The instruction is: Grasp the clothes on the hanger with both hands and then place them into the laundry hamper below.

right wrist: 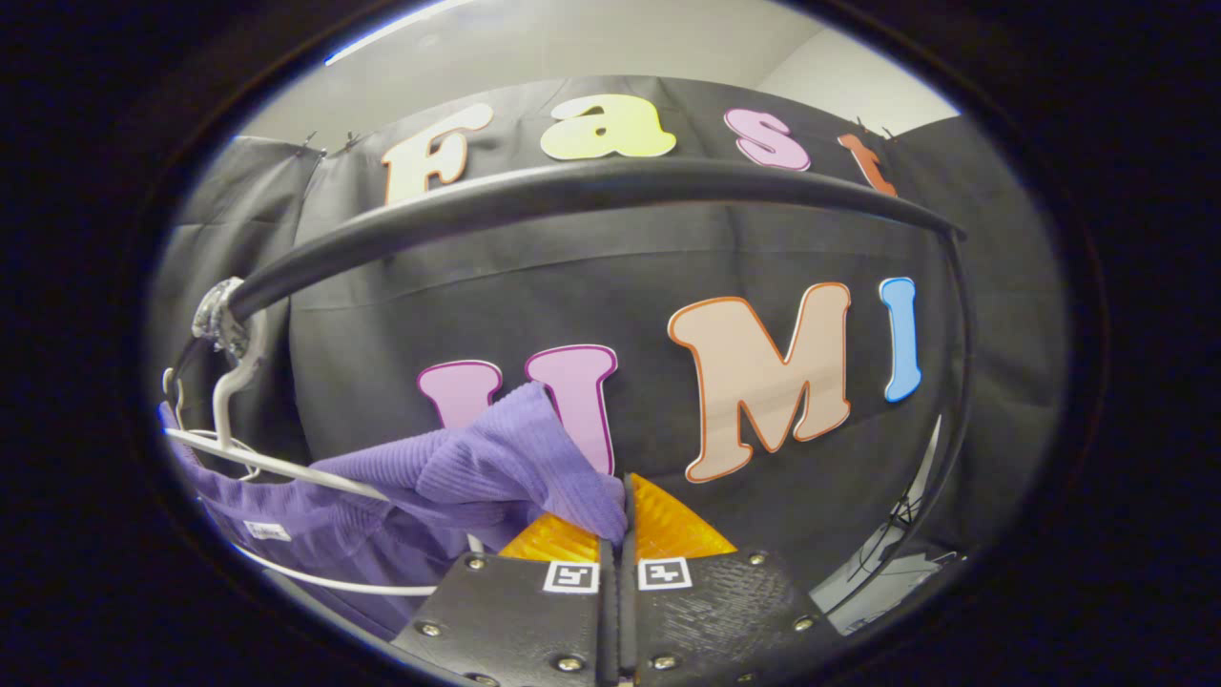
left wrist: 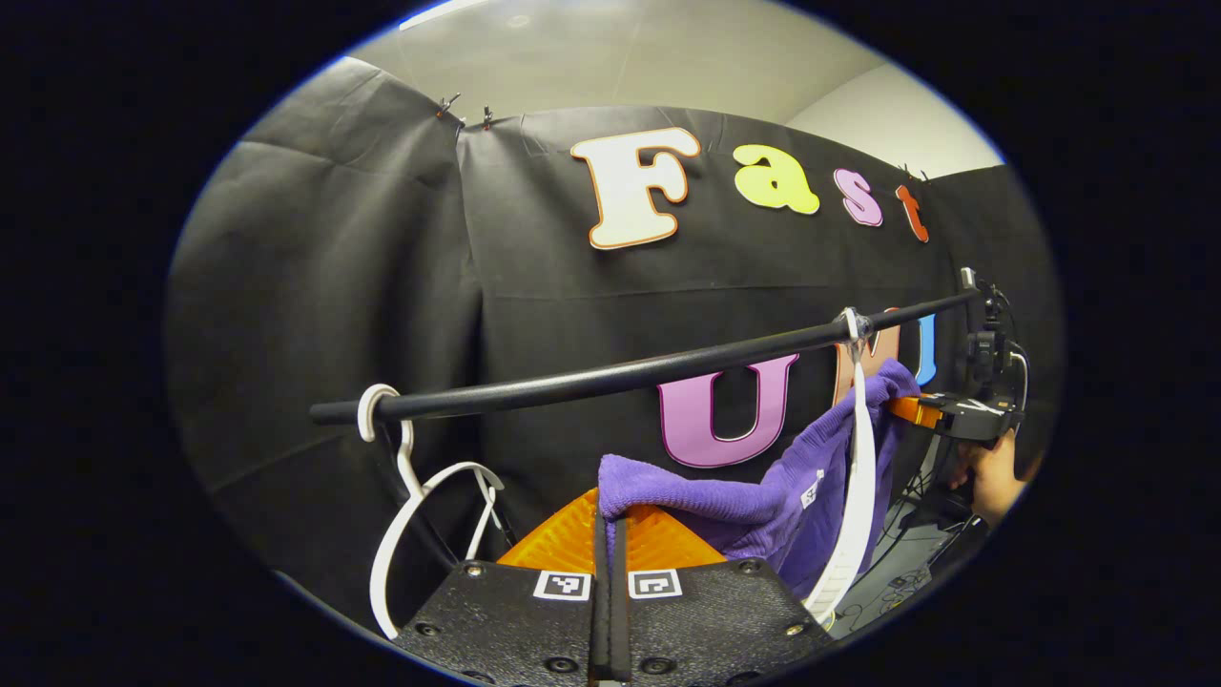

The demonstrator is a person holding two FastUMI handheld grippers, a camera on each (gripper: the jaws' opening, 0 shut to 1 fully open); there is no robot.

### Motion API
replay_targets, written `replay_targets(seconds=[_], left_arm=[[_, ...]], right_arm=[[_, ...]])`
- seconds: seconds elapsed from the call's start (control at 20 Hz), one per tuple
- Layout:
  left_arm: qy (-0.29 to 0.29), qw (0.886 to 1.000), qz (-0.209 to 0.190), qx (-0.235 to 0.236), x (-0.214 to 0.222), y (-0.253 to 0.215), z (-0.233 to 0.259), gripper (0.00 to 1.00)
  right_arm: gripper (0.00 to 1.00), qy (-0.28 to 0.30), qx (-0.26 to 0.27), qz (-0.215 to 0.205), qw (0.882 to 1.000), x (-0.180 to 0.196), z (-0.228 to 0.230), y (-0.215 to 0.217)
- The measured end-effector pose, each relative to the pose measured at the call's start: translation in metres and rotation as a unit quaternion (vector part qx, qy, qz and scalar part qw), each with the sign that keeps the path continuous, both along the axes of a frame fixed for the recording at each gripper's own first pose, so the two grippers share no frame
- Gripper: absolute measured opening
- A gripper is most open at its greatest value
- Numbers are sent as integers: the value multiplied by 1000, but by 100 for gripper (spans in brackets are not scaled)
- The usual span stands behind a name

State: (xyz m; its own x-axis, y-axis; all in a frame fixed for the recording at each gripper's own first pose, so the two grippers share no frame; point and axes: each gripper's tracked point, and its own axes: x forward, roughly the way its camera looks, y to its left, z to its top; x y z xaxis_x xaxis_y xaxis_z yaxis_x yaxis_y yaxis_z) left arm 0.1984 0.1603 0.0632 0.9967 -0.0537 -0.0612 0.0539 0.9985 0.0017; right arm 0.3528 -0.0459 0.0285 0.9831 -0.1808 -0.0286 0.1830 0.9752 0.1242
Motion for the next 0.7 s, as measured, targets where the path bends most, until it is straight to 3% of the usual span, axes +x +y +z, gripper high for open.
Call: replay_targets(seconds=[0.45, 0.7], left_arm=[[31, 996, -19, -80, 19, -4, -62, 0], [23, 996, -15, -83, 31, -15, -91, 0]], right_arm=[[1, 7, 24, -30, 999, 37, -47, -21], [1, 36, 45, -32, 998, 48, -81, -23]])
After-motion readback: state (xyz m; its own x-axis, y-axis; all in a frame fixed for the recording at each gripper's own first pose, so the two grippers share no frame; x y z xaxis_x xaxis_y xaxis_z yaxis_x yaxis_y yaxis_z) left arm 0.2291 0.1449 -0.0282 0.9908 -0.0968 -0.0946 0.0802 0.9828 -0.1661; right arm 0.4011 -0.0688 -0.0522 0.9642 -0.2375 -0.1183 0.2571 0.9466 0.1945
